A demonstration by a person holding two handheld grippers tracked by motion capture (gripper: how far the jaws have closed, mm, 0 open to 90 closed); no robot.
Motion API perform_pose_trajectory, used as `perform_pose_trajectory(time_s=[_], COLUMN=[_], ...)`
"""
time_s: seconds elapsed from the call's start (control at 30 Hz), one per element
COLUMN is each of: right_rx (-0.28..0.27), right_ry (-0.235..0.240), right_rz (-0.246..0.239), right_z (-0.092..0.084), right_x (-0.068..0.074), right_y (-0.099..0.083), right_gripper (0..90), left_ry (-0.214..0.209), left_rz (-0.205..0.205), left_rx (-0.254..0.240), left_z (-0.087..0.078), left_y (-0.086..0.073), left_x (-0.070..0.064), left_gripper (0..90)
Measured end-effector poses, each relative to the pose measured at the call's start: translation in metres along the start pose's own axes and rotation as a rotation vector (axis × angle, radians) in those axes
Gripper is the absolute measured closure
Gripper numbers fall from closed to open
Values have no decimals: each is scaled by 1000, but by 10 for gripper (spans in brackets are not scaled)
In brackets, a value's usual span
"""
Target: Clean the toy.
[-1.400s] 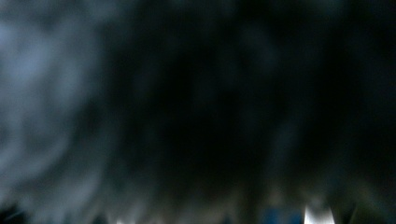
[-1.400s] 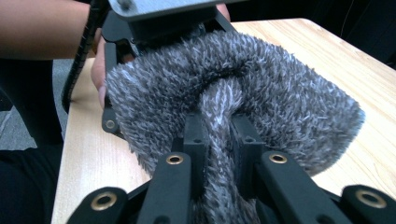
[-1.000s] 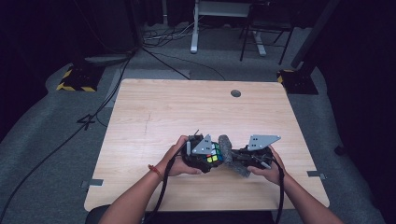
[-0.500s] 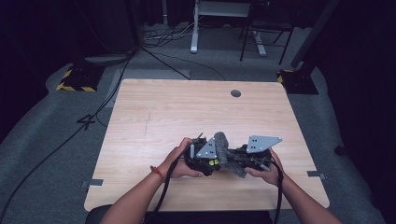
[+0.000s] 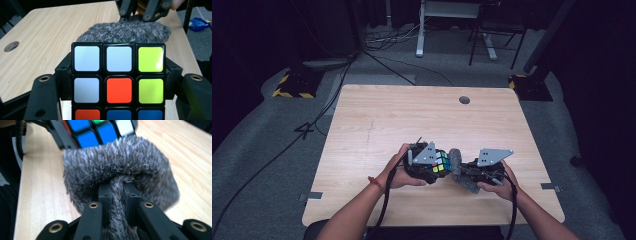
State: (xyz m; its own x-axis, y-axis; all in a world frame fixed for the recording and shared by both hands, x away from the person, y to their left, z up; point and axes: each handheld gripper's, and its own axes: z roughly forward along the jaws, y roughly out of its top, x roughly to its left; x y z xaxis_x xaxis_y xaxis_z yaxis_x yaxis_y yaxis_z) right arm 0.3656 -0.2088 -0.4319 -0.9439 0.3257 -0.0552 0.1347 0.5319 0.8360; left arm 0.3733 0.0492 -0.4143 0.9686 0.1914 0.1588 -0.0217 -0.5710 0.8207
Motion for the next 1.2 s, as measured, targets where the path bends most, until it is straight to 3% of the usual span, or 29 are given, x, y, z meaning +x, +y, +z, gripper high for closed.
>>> perform_pose_trajectory(time_s=[0.13,0.2,0.3,0.4,0.5,0.67,0.93,1.07,1.2], right_rx=[-7,-38,-69,-68,-98,-85,-13,4,-21], right_ry=[-22,-15,14,-1,10,-8,-43,-38,-27], right_rz=[-21,-14,-22,-58,-43,-52,18,7,-24], right_z=[-4,-8,-11,-8,-7,-3,1,0,-2], right_x=[5,5,9,15,14,10,-7,-4,3], right_y=[3,4,12,18,21,23,2,-1,3], right_gripper=[800,800,799,799,799,799,800,800,800], left_ry=[9,12,-15,-31,-38,-30,-23,-10,-9], left_rz=[17,23,32,35,41,47,29,36,25], left_rx=[22,48,69,86,102,116,51,39,43], left_z=[0,4,15,23,28,28,11,4,3], left_y=[0,-1,-1,-2,-2,-2,2,3,0], left_x=[-1,-2,-5,-8,-10,-12,-8,-6,-3], left_gripper=[336,336,336,335,335,336,336,336,336])
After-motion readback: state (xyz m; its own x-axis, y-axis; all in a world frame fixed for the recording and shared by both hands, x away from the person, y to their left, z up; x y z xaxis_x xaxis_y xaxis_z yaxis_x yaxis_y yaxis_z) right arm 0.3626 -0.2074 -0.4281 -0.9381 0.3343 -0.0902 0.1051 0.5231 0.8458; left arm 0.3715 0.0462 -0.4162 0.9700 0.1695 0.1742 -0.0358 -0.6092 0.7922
